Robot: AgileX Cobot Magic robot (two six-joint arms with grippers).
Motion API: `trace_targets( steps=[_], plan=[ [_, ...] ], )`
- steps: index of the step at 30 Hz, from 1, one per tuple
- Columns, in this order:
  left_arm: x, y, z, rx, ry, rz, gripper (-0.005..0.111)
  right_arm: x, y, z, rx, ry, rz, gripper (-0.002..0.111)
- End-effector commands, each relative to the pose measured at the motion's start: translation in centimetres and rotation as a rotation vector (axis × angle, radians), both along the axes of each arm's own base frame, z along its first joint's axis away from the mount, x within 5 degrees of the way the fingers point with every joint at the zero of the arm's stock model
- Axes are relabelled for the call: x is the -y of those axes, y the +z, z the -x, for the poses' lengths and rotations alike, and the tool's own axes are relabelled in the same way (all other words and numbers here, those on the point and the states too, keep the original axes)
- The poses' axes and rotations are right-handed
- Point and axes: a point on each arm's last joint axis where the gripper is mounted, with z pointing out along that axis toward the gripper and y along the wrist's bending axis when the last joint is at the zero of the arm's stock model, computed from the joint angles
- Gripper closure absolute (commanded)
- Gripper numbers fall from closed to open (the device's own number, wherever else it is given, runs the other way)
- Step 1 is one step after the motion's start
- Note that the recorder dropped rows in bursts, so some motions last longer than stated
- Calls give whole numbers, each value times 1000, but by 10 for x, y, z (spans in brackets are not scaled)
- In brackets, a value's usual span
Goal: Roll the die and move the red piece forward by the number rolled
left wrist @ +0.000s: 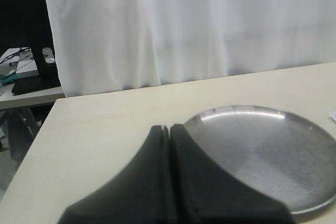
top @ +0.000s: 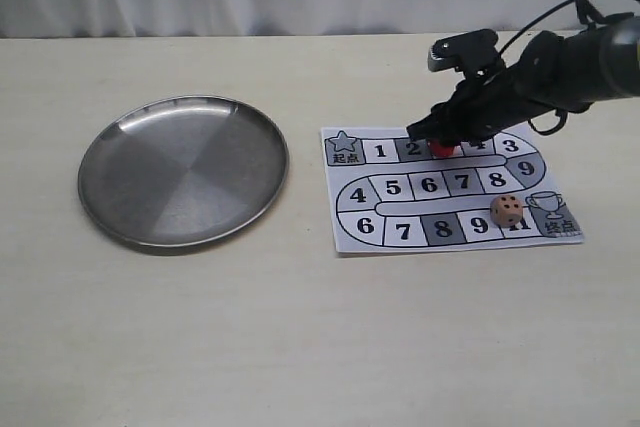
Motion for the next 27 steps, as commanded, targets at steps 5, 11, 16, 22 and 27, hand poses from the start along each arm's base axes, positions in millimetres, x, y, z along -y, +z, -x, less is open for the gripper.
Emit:
trace_targets(
  steps=[5,11,16,22,27],
  plan=[
    [0,0,0,10,2,1,107,8,-24,1,-59,-23,5,104],
    [0,0,0,10,2,1,107,7,-7,0,-21,-22,0,104],
    [0,0,0,10,2,1,107,8,54,2,135,-27,-16,104],
    [0,0,0,10,2,1,107,32,72,1,185,-86,-15,104],
    [0,0,0,10,2,1,107,41,45,-3,124,-119,-17,104]
  ],
)
